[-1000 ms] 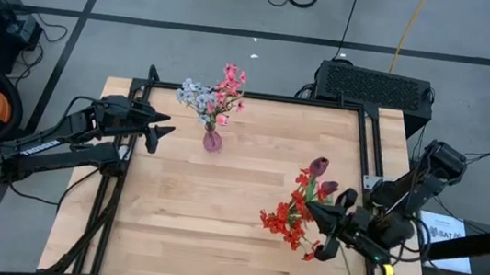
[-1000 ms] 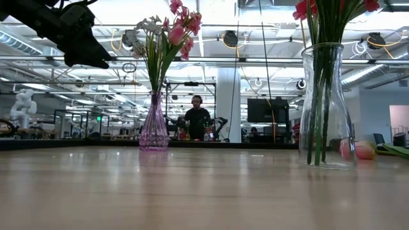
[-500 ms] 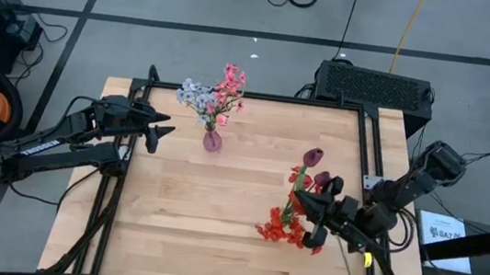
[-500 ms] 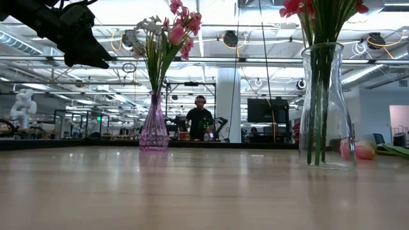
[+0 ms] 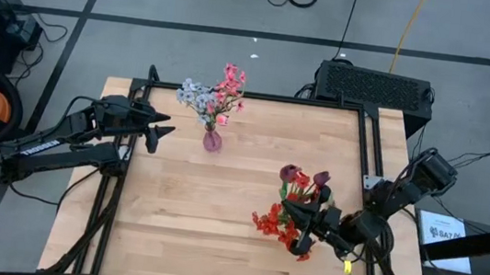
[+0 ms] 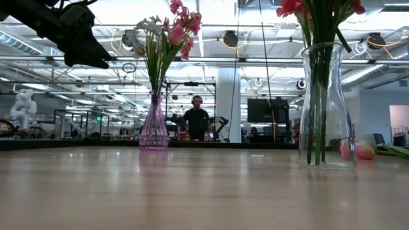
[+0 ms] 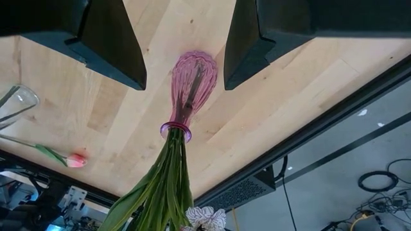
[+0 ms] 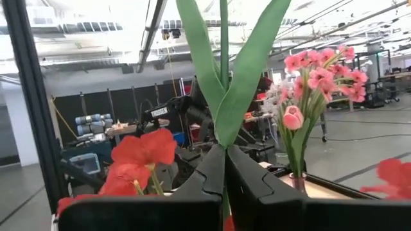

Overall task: Sort flowers into vase by color
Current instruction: Put the dark red tulip into the transparent flower vase

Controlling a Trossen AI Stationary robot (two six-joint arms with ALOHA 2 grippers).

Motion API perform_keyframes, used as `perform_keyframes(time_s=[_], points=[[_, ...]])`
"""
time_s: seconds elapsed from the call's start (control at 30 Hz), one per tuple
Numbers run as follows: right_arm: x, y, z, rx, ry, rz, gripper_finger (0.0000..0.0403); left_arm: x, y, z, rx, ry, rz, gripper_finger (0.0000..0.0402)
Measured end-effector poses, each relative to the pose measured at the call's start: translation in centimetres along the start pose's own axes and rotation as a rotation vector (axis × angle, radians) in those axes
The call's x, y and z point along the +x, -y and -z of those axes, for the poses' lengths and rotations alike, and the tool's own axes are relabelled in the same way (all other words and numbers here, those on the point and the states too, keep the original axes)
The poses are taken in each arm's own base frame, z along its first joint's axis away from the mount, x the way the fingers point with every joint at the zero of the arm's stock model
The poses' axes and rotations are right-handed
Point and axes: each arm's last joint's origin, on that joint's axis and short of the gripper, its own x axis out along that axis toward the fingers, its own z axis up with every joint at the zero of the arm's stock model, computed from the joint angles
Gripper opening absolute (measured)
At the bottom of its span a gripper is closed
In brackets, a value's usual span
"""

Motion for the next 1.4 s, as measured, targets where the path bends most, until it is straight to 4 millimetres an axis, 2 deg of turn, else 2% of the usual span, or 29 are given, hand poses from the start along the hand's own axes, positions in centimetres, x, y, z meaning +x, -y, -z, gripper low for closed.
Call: perform_keyframes(time_s=[0.37, 0.7, 0.97, 1.13, 1.4], points=[[0.5, 0.1, -0.6, 0.012, 0.047, -0.082, 0.0, 0.0, 0.0, 0.0, -0.024, -0.001, 0.0, 0.0215], [0.9, 0.2, -0.7, -0.048, 0.069, -0.1, 0.0, 0.0, 0.0, 0.0, -0.024, -0.002, 0.0, 0.0215], [0.0, 1.4, 0.9, -0.031, 0.024, -0.111, 0.0, 0.0, 0.0, 0.0, -0.025, -0.003, 0.0, 0.0215], [-0.1, 1.4, 0.9, -0.036, 0.017, -0.098, 0.0, 0.0, 0.0, 0.0, -0.027, -0.003, 0.0, 0.0215], [-1.4, 1.6, 1.6, -0.034, -0.037, -0.058, 0.0, 0.0, 0.0, 0.0, -0.049, -0.003, 0.0, 0.0215]])
